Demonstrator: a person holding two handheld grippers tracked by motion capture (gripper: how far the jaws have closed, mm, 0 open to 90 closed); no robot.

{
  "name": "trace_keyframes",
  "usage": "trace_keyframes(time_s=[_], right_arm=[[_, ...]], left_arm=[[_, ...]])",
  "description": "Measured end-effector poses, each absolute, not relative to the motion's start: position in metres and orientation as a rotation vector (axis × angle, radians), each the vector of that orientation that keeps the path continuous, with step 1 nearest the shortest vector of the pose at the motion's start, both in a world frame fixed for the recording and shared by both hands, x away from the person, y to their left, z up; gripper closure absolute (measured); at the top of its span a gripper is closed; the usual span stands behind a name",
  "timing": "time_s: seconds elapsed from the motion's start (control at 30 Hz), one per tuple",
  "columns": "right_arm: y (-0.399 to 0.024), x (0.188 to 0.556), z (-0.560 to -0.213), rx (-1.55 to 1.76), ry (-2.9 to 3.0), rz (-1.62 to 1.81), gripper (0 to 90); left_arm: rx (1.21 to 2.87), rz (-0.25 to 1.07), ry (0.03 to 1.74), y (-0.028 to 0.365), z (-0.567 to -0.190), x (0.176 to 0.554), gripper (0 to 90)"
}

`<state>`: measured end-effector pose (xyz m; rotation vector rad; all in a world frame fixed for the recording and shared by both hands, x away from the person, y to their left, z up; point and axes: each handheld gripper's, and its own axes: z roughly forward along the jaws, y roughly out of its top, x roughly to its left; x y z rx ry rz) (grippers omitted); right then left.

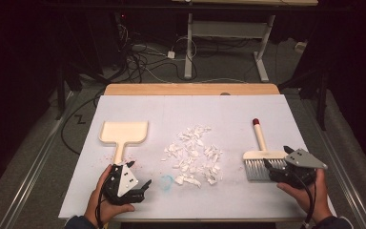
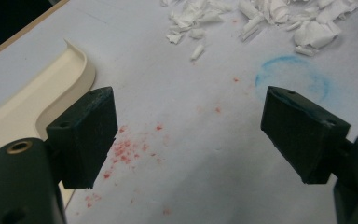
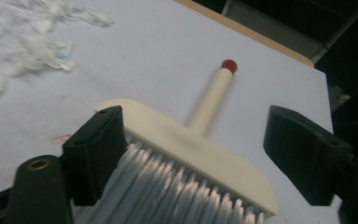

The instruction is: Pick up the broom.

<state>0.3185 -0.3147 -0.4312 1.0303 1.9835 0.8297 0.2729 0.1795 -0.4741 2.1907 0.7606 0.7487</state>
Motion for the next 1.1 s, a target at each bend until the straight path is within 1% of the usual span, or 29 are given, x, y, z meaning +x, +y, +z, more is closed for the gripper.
trace_keyframes(time_s=[0.1,0.27,0.4,0.5,0.53,0.63,0.73,0.8,0.9,1.1], right_arm=[[-0.319,0.342,-0.432,1.171,2.025,0.797,27.6],[-0.319,0.381,-0.426,1.289,2.009,0.766,31.2],[-0.314,0.414,-0.437,1.416,2.083,0.705,32.2],[-0.311,0.431,-0.45,1.498,2.124,0.655,37.0],[-0.31,0.435,-0.455,1.519,2.143,0.639,40.5],[-0.309,0.44,-0.458,1.523,2.182,0.65,49.1],[-0.309,0.441,-0.458,1.518,2.195,0.679,59.7],[-0.309,0.442,-0.458,1.516,2.195,0.686,61.8],[-0.31,0.442,-0.459,1.507,2.196,0.7,70.0],[-0.309,0.442,-0.459,1.487,2.192,0.691,71.0]], left_arm=[[2.201,0.746,0.756,0.179,-0.475,0.273,17.8],[2.201,0.745,0.754,0.179,-0.475,0.272,17.9],[2.206,0.742,0.749,0.179,-0.475,0.273,17.9],[2.205,0.741,0.746,0.18,-0.475,0.272,17.9],[2.203,0.741,0.746,0.18,-0.475,0.272,17.9],[2.206,0.738,0.742,0.18,-0.475,0.271,17.9],[2.214,0.737,0.736,0.178,-0.476,0.271,17.9],[2.215,0.738,0.731,0.178,-0.475,0.271,17.9],[2.218,0.735,0.729,0.177,-0.475,0.271,17.9],[2.229,0.727,0.714,0.176,-0.476,0.272,17.9]])
